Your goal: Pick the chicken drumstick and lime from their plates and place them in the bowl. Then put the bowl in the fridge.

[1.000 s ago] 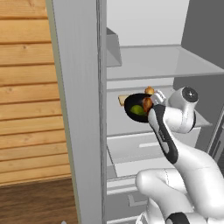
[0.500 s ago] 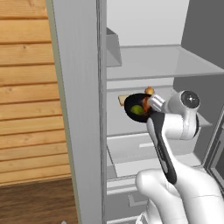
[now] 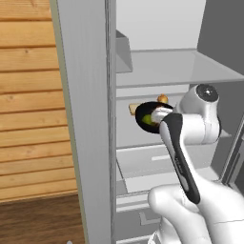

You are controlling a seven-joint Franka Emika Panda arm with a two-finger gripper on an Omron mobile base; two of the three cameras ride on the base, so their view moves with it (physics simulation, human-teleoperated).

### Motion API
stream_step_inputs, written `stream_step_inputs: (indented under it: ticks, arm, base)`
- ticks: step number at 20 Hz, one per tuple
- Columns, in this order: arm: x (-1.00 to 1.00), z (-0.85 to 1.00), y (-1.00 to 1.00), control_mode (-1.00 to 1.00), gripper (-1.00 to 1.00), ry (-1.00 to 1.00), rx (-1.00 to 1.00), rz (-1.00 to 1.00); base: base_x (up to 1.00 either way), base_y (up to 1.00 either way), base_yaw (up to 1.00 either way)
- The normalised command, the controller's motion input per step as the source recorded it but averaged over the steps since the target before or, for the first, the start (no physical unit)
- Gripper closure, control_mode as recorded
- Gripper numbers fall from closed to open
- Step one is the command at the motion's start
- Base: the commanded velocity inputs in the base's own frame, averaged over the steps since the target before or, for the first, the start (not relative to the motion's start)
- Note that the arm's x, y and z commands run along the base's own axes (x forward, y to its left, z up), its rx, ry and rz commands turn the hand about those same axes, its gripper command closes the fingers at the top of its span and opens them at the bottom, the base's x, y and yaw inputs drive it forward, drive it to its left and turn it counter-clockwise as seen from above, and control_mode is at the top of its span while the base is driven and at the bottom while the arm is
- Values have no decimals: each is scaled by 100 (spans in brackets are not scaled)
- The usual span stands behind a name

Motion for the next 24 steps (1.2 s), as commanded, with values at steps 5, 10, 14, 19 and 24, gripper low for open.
stream_step_inputs:
  ticks: [5, 10, 14, 19, 24]
  arm:
    - [-20, 48, 4, -100, -100, 25, -19, 14]
    - [-54, 21, 0, -100, -100, -17, -8, 5]
    - [-59, 5, 0, -100, -100, -37, -1, 13]
    - [-22, 76, 8, -100, -100, -11, -5, 3]
    - [-17, 64, 10, -100, -100, 2, -7, 4]
  base:
    - [0, 0, 0]
    - [0, 0, 0]
    - [0, 0, 0]
    - [0, 0, 0]
    - [0, 0, 0]
